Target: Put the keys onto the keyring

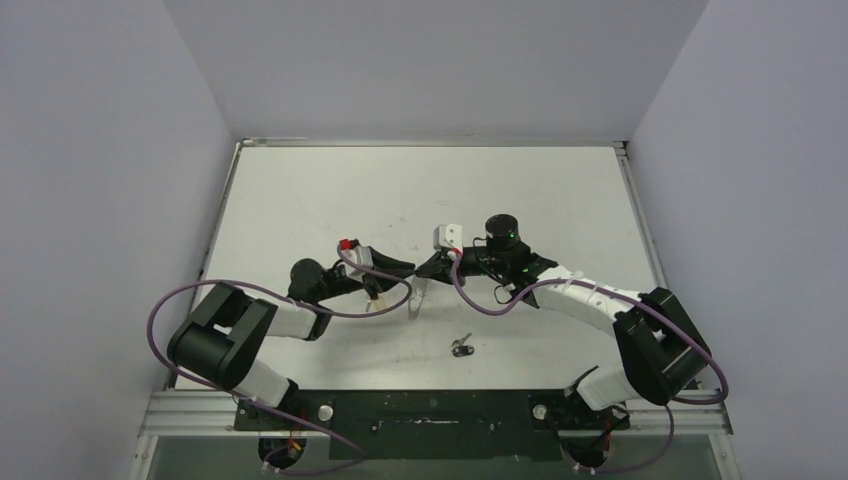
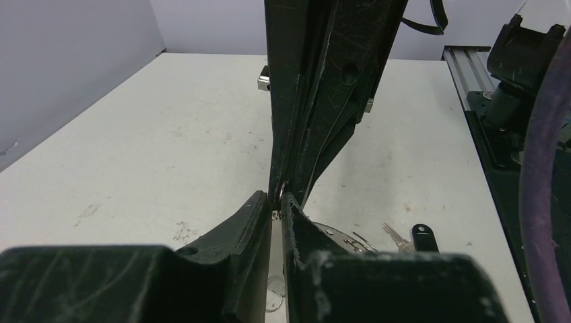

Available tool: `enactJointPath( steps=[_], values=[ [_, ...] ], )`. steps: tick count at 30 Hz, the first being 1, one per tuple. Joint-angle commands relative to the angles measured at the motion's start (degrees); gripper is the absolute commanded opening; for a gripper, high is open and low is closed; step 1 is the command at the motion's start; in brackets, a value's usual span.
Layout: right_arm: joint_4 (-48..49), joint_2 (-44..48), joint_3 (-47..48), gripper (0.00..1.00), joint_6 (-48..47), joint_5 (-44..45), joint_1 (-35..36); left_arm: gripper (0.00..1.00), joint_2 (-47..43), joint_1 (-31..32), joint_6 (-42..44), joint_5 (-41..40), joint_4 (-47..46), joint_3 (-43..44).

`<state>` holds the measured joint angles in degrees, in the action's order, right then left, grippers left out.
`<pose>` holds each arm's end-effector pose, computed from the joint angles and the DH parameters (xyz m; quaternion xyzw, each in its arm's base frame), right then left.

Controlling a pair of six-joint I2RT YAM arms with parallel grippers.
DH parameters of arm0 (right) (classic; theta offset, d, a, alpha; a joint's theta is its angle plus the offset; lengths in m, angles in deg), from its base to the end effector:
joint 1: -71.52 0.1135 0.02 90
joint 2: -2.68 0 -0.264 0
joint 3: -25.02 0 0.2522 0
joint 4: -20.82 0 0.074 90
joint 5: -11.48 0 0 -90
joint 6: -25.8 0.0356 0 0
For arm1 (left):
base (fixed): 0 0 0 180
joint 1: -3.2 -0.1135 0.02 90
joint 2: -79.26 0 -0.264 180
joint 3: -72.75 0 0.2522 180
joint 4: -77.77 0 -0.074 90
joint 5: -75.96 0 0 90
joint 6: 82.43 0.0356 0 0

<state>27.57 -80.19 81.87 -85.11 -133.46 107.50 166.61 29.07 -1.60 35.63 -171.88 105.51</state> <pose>0.2281 0.2016 0.2337 -0.5794 0.5090 0.4403 0.4598 0.2110 -0.1325 0.1969 0.4100 0.4978 -0.4605 0.6099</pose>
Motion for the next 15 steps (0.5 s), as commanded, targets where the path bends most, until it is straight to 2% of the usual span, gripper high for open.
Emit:
enactJointPath(
  steps=[1, 4, 8, 15],
  values=[
    [4.02, 2.64, 0.49, 0.0, 0.06, -3.18, -0.14, 0.12, 0.51, 0.06, 1.61, -0.27, -2.31, 1.0],
    [4.06, 2.71, 0.59, 0.0, 0.08, -3.29, -0.13, 0.13, -0.25, 0.0, 2.72, -0.36, -0.87, 0.77],
    [4.01, 2.66, 0.68, 0.0, 0.16, -3.42, -0.04, 0.0, -0.78, 0.01, 3.79, 0.0, 1.73, 1.49],
    [3.65, 2.54, 1.01, 0.0, 0.61, -1.91, -0.04, 0.0, -0.79, 0.03, 4.84, 0.34, 2.07, 2.05]
  ],
)
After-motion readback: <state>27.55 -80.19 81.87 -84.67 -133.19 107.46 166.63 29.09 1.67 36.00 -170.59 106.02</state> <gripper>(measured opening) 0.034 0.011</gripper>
